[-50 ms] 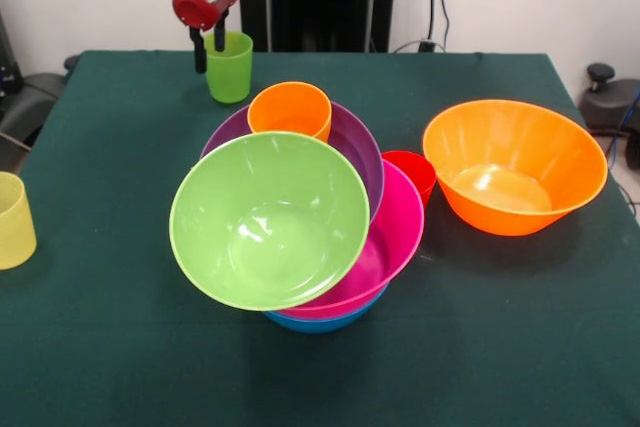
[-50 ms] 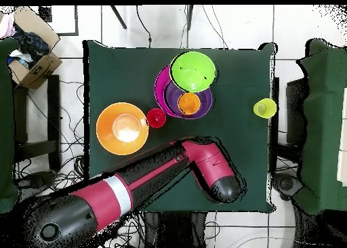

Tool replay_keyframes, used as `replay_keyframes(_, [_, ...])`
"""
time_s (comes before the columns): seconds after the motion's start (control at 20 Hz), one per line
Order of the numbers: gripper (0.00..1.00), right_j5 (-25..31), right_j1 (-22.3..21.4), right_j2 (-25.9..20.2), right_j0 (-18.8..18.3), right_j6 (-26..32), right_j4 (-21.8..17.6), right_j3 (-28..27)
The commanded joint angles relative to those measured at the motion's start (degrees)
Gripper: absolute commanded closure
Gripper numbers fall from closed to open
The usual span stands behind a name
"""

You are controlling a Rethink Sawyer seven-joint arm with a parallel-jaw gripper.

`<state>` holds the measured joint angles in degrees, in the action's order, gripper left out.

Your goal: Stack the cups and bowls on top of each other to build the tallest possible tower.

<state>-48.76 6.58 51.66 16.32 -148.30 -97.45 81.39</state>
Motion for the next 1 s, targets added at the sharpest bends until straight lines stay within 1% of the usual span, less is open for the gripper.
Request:
replay_keyframes(0.05, [0.00,6.6,1.8,-13.3,-0.6,15.3,1.1,-1.6])
replay_keyframes(0.35, [0.00,7.3,1.9,-14.9,-1.1,15.6,1.4,-1.9])
replay_keyframes(0.55, [0.00,7.0,2.1,-15.2,-0.8,14.3,0.6,-1.9])
replay_keyframes(1.0, [0.00,7.0,2.9,-15.1,-0.7,12.9,0.2,-2.2])
